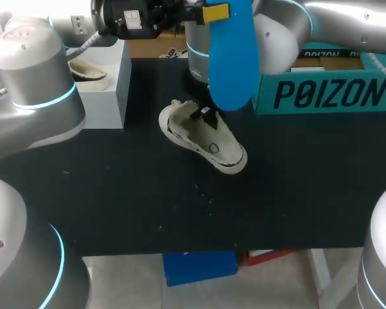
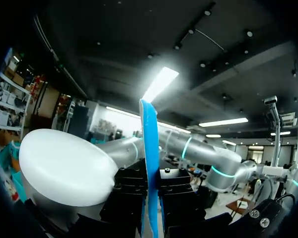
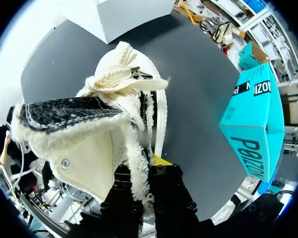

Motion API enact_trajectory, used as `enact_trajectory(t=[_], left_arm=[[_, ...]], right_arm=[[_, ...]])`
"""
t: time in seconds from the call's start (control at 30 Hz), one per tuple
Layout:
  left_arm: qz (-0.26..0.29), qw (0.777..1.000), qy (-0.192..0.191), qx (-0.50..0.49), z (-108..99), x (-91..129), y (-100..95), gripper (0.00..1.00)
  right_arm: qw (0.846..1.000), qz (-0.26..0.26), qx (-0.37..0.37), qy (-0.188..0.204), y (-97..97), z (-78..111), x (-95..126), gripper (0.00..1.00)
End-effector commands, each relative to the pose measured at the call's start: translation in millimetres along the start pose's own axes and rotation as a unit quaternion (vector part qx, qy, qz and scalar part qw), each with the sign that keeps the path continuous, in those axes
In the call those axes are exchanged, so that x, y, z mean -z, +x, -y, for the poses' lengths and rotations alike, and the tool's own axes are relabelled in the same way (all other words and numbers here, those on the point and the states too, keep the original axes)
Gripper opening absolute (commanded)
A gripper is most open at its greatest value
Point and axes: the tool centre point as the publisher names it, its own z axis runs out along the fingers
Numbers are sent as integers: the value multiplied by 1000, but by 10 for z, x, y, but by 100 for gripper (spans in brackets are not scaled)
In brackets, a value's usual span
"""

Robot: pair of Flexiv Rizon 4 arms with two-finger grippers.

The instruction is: Take the shoe out of the shoebox, open the shoe tongue, remove and reinsert the insole, then place the shoe into the shoebox

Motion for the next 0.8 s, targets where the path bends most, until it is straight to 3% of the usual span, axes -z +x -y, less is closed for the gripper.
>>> enact_trajectory(t=[0.03,0.23,0.53,0.8], left_arm=[[-1,1000,-1,1,-46,-80,-17,0],[-1,1000,-1,1,-46,-80,-17,0],[-1,1000,-1,1,-46,-80,-17,0],[-1,1000,-1,1,-46,-80,-17,0]], right_arm=[[973,46,-213,79,103,-38,77,0],[954,48,-286,77,167,13,59,0],[937,39,-339,74,317,28,-121,0],[938,62,-335,65,465,15,-336,0]])
